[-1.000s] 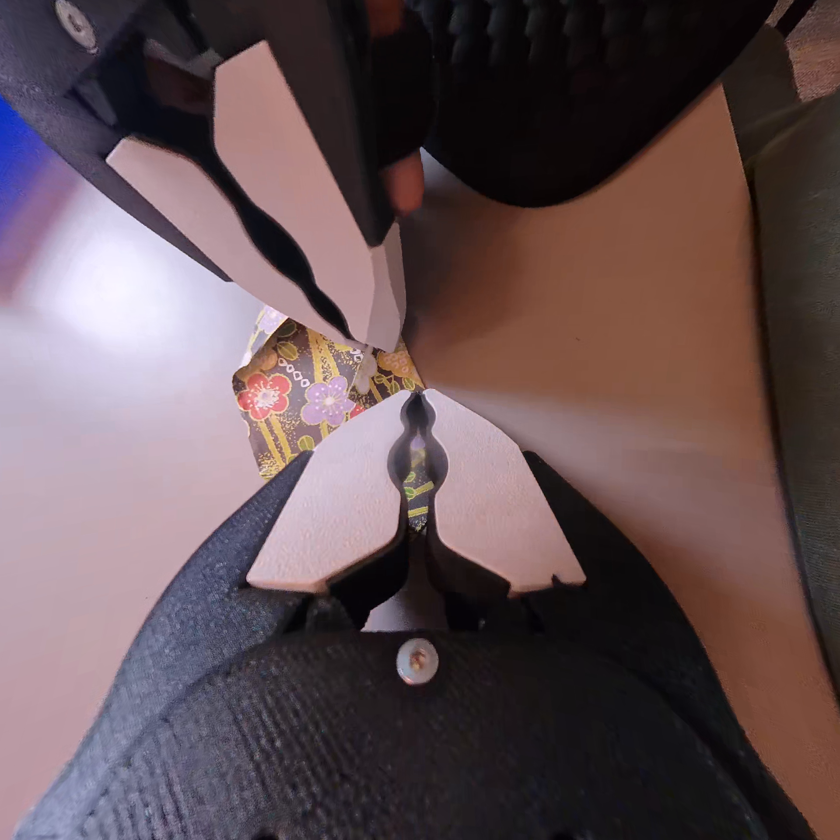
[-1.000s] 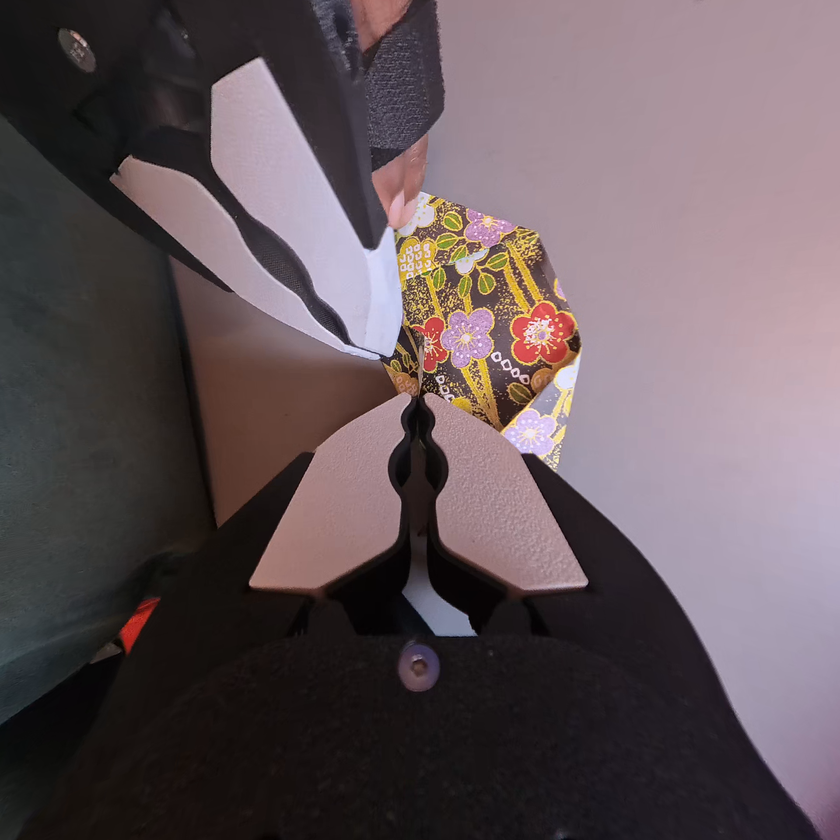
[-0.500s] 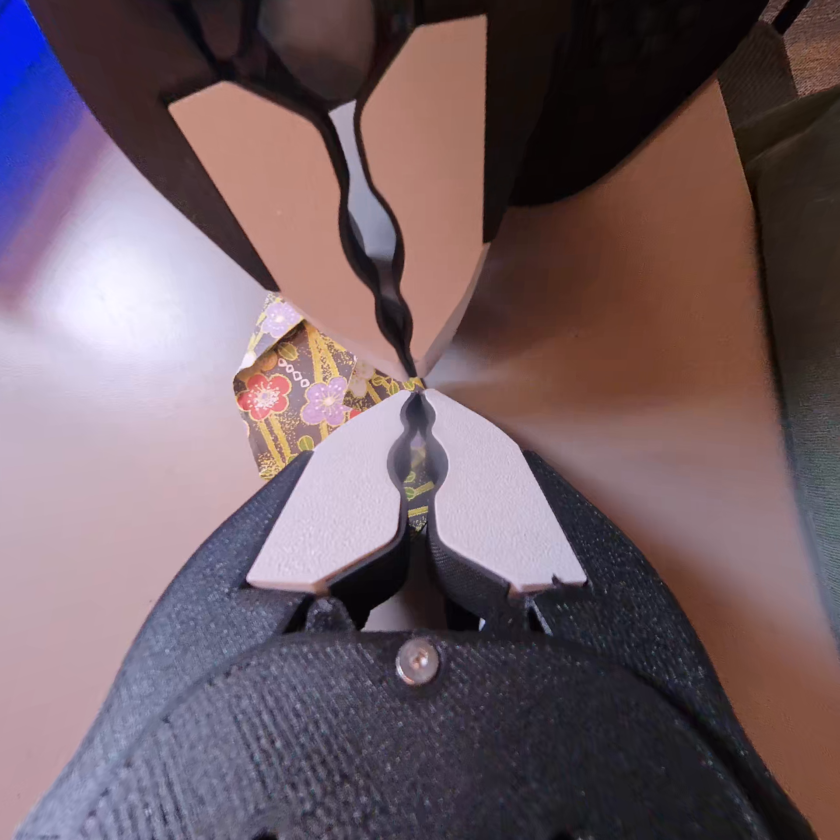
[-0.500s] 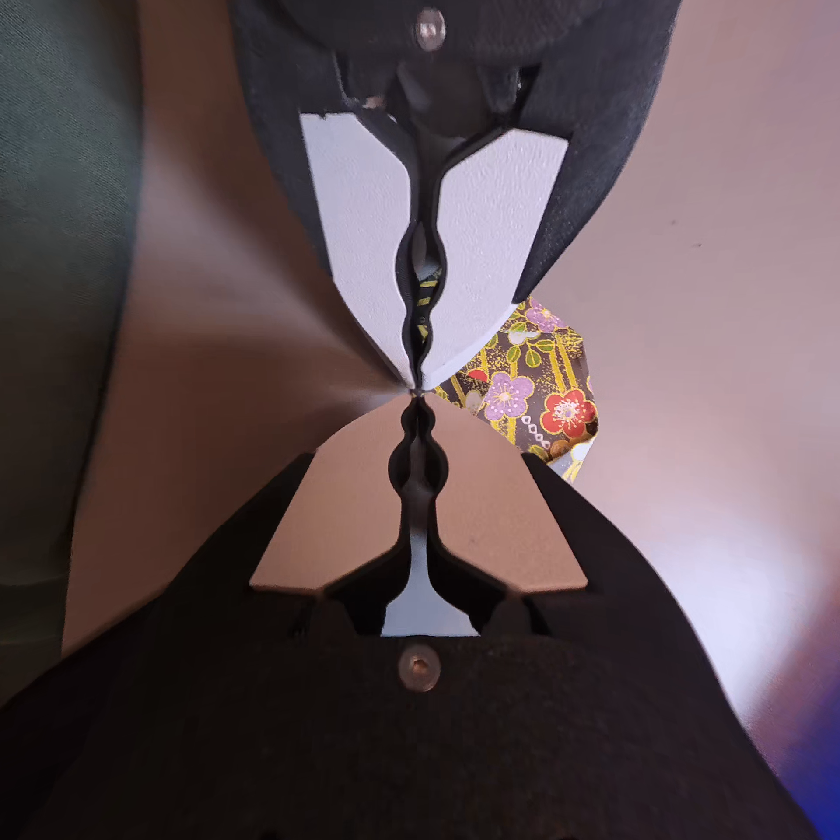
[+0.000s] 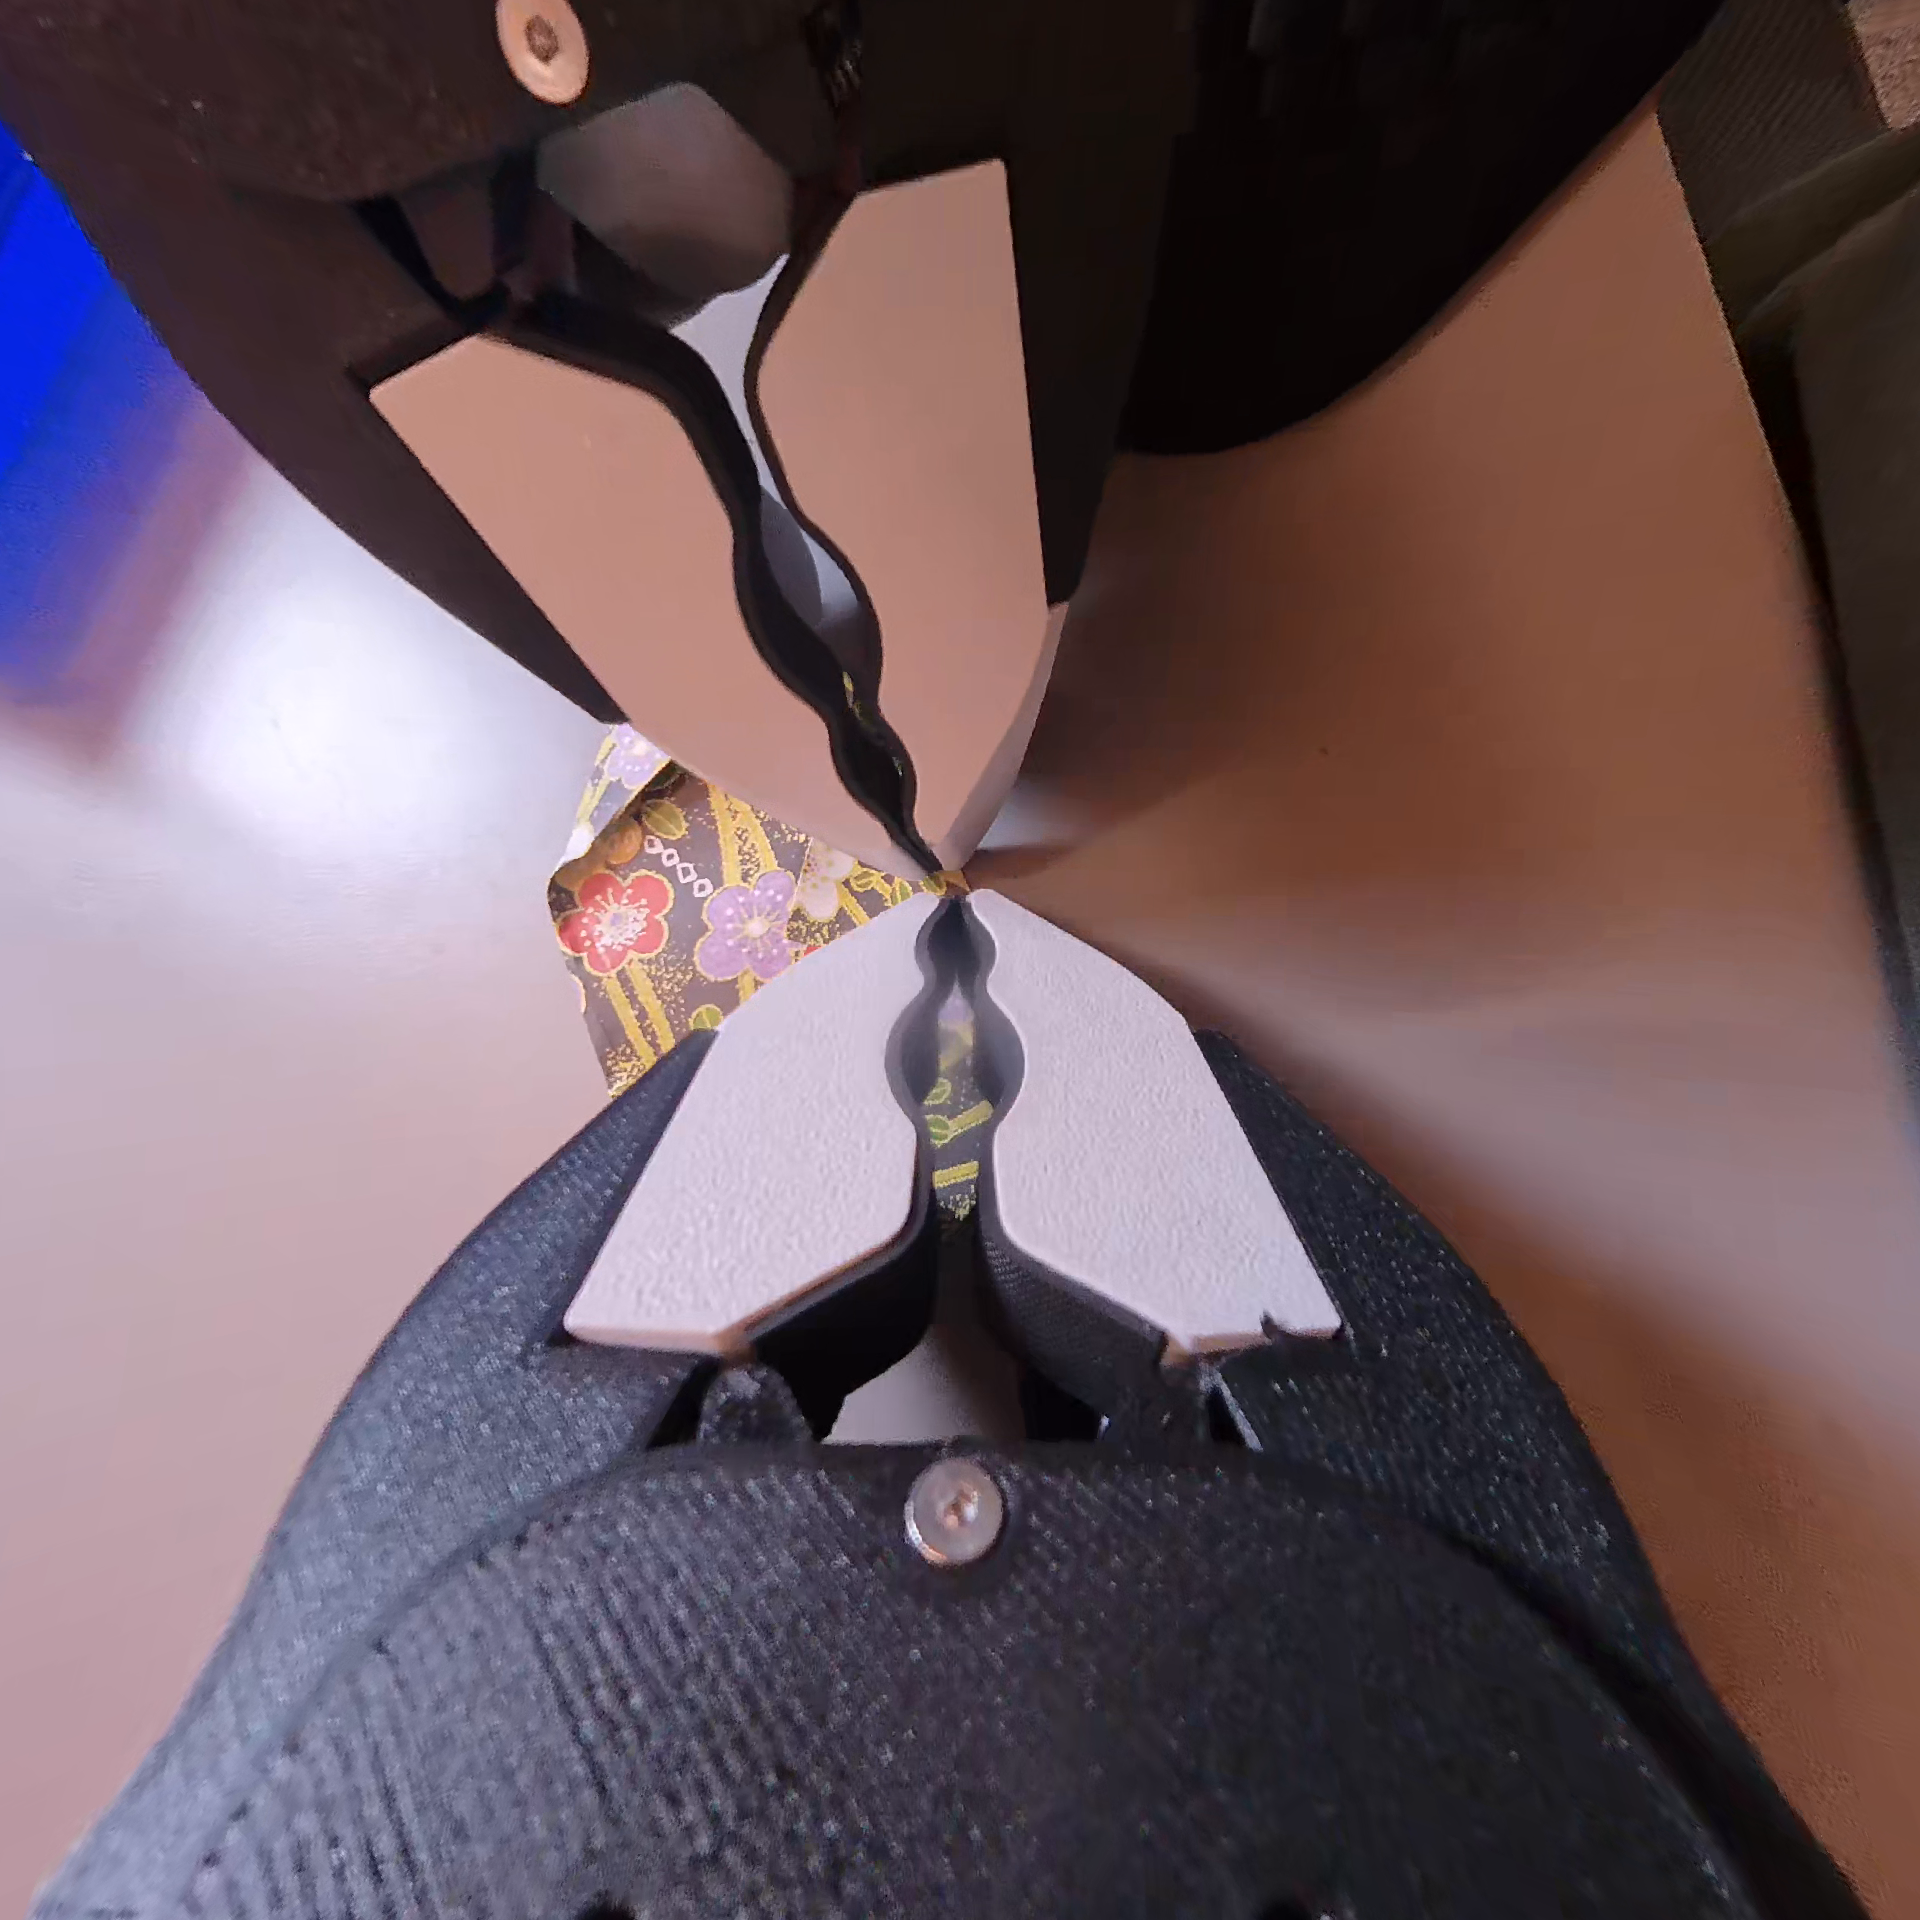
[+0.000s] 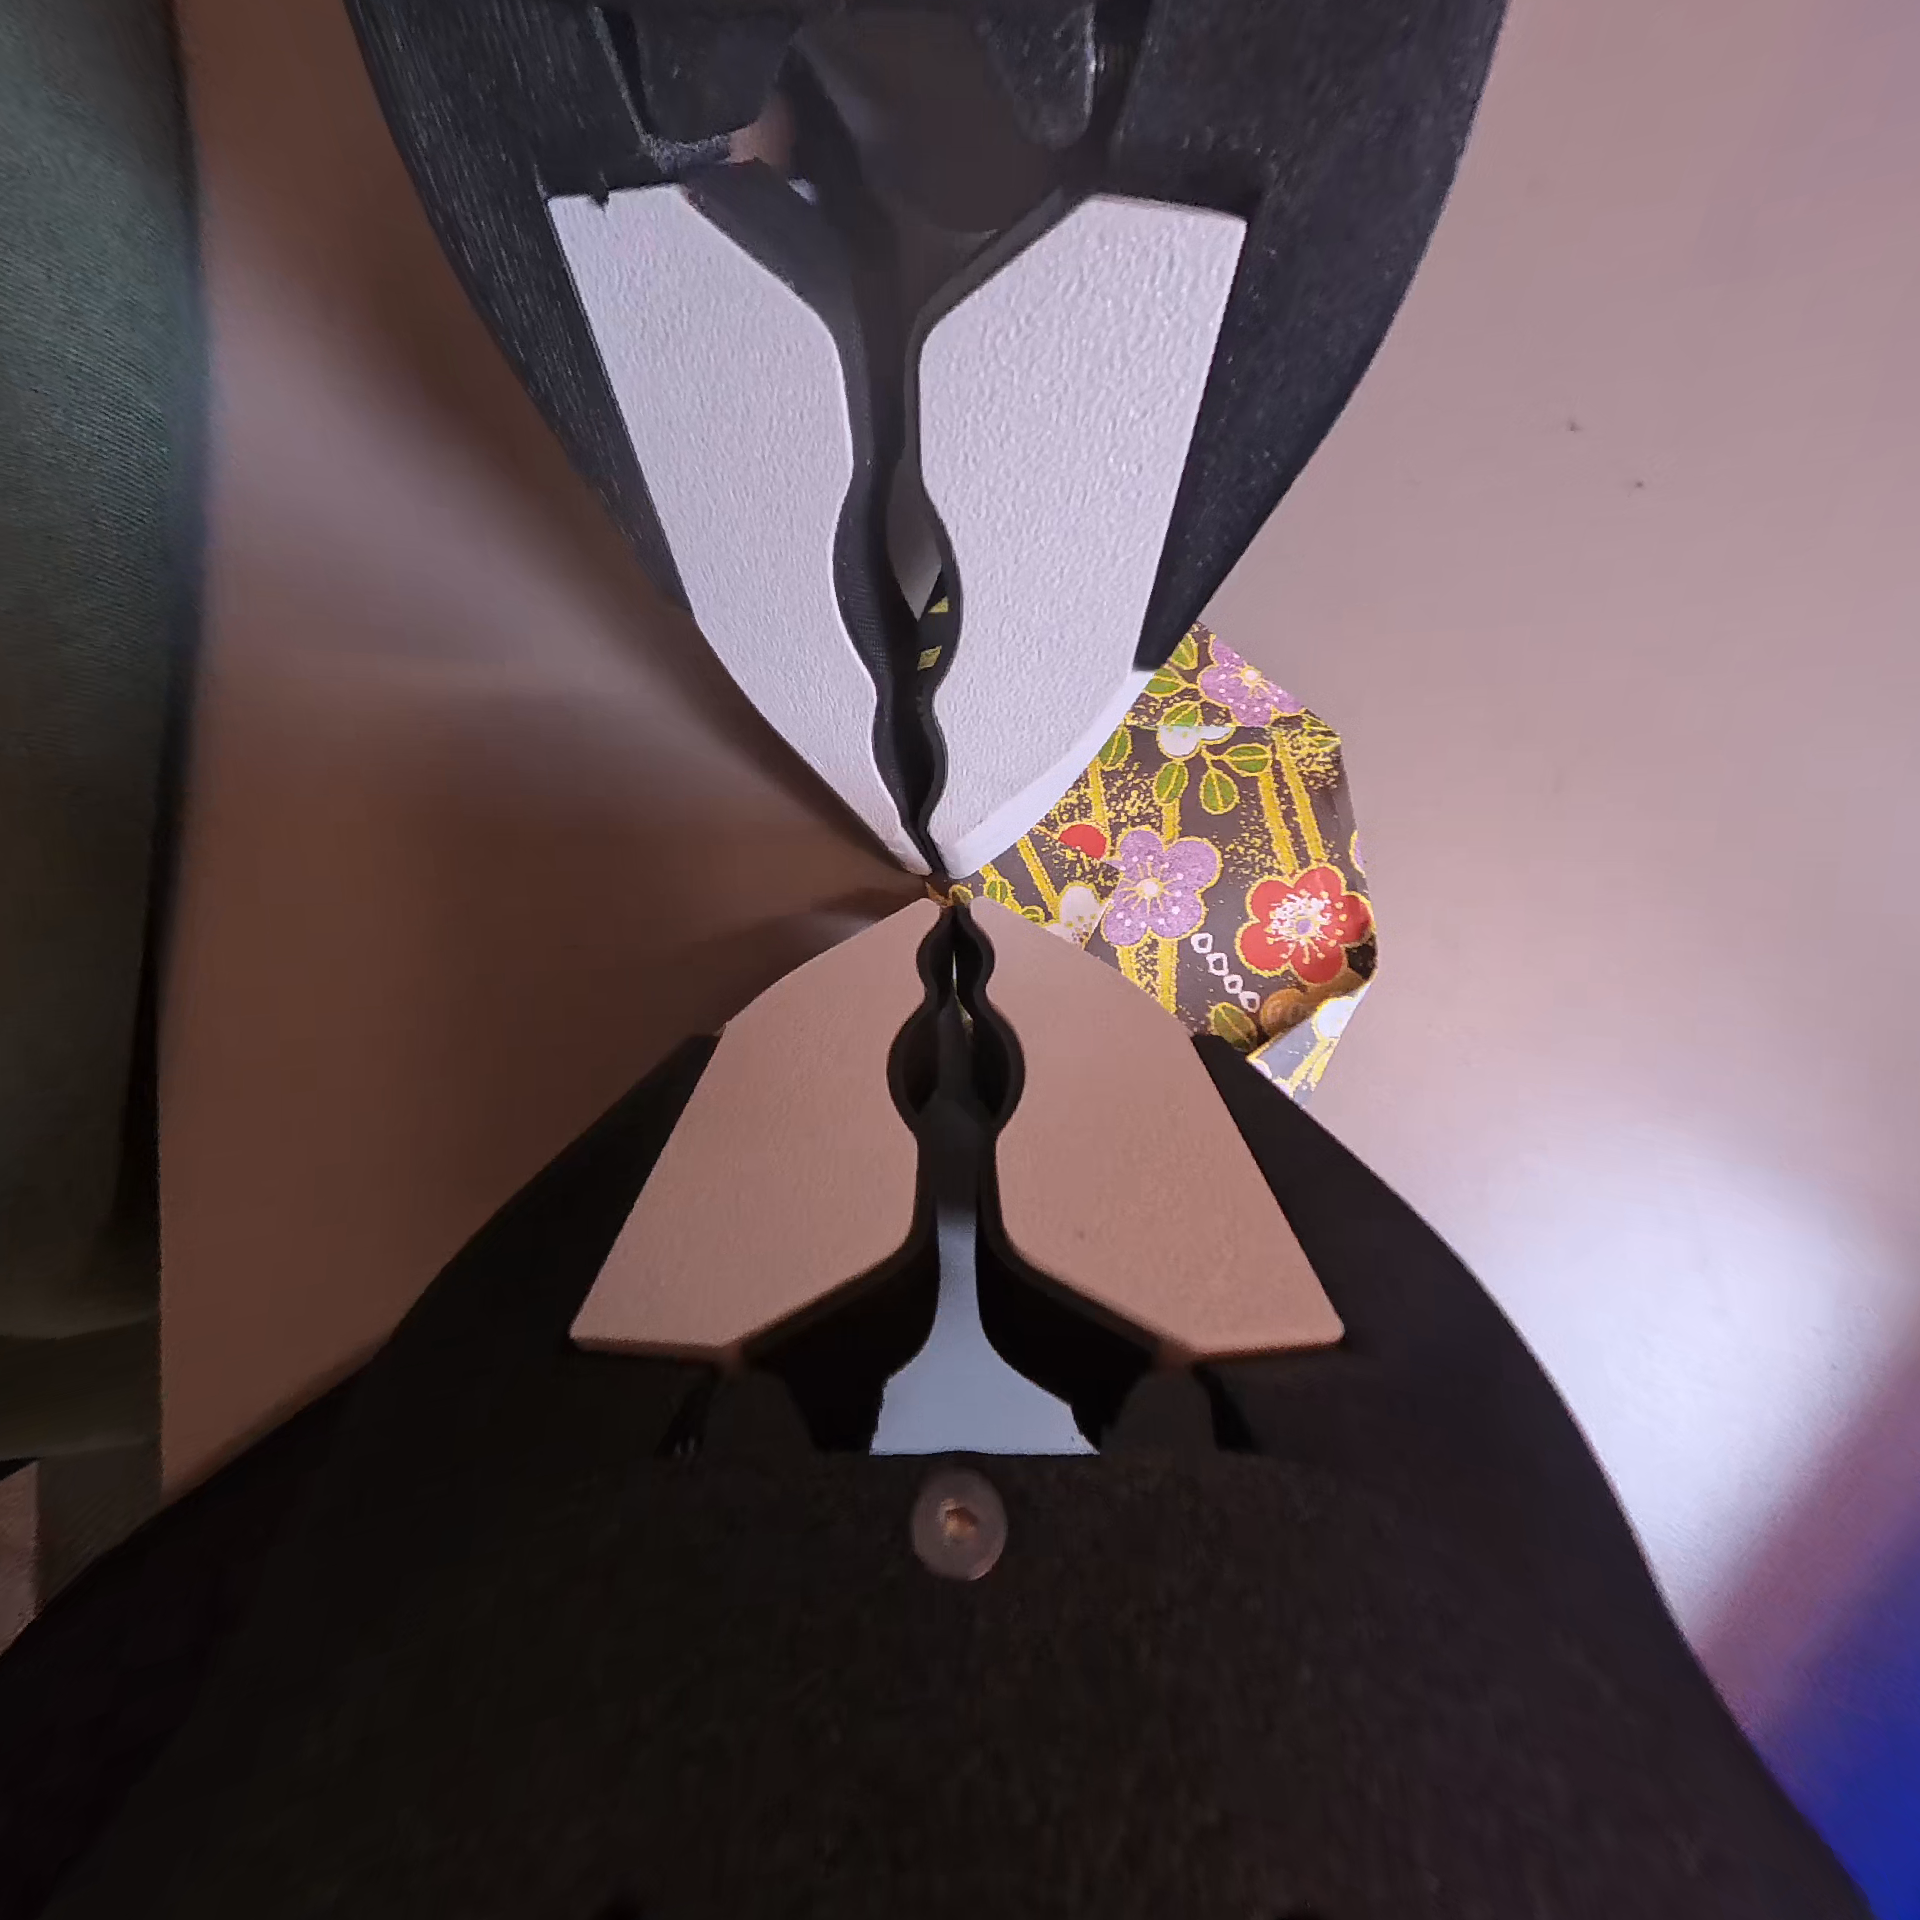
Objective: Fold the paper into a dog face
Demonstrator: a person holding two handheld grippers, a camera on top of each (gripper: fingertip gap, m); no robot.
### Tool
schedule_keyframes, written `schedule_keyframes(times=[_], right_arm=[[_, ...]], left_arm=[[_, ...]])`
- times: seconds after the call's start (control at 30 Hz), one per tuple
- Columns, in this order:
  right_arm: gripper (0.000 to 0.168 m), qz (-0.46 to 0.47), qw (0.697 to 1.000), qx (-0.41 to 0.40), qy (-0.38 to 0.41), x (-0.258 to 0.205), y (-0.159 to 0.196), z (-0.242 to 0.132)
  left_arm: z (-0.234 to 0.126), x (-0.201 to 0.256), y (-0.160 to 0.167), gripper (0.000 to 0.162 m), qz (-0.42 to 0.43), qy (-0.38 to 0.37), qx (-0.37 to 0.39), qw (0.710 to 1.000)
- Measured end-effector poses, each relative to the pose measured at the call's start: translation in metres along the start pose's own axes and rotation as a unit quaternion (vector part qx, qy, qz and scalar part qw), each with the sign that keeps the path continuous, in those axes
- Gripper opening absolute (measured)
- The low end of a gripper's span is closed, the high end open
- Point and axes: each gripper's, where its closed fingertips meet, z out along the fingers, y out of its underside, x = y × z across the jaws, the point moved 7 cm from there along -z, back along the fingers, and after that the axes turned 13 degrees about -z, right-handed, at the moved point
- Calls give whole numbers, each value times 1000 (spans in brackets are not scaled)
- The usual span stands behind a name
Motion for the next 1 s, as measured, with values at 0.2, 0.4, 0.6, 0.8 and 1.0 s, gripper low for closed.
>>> schedule_keyframes(times=[0.2, 0.4, 0.6, 0.8, 1.0], right_arm=[[0, 4, 1000, 4, -9, -1, -4, 0], [0, 7, 1000, -4, -9, -1, -4, 2], [0, 10, 1000, -10, -4, -1, -3, 2], [0, 19, 1000, -17, 2, -2, 0, 0], [0, 37, 999, -21, -5, -1, 1, -1]], left_arm=[[0, 1, 0, 0, 10, -6, -1, 1000], [0, 1, 0, 0, 10, -5, 2, 1000], [-2, 0, 1, 0, 7, -4, -9, 1000], [-3, -1, 3, 0, -7, 4, -14, 1000], [-5, -2, 4, 0, -23, 9, -23, 999]])
